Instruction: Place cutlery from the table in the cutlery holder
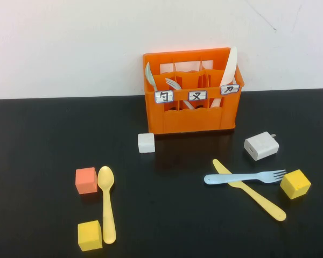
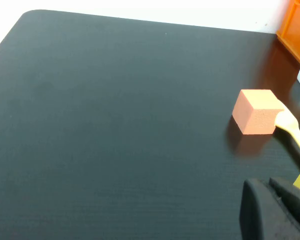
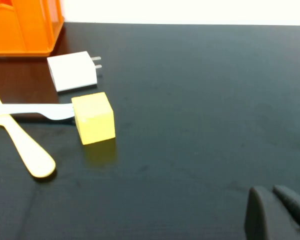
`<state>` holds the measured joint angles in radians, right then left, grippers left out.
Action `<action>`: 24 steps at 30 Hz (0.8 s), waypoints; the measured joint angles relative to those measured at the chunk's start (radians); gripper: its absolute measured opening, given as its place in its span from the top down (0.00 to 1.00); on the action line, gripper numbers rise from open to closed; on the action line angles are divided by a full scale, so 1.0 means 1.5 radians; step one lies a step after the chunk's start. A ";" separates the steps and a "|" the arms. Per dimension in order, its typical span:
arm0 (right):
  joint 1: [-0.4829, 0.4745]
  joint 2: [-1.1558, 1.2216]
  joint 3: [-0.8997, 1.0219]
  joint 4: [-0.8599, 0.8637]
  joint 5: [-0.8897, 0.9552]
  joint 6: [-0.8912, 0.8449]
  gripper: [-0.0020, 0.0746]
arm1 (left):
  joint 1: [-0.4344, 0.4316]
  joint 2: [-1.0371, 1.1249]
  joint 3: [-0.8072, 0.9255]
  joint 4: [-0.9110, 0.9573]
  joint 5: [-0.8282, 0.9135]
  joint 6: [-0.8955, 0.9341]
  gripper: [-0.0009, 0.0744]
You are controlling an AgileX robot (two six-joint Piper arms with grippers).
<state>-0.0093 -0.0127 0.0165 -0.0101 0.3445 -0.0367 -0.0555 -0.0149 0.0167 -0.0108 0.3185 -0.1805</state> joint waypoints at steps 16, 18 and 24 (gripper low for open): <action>0.000 0.000 0.000 -0.001 0.000 0.000 0.98 | 0.000 0.000 0.000 0.007 0.000 0.000 0.99; 0.000 0.000 0.000 -0.001 0.000 0.000 0.98 | 0.000 0.000 0.000 0.007 0.000 0.000 0.99; 0.000 0.000 0.000 -0.001 0.000 -0.007 0.98 | 0.000 0.000 0.000 0.007 0.000 0.000 0.99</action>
<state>-0.0093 -0.0127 0.0165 -0.0117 0.3445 -0.0474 -0.0555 -0.0149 0.0167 0.0000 0.3185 -0.1805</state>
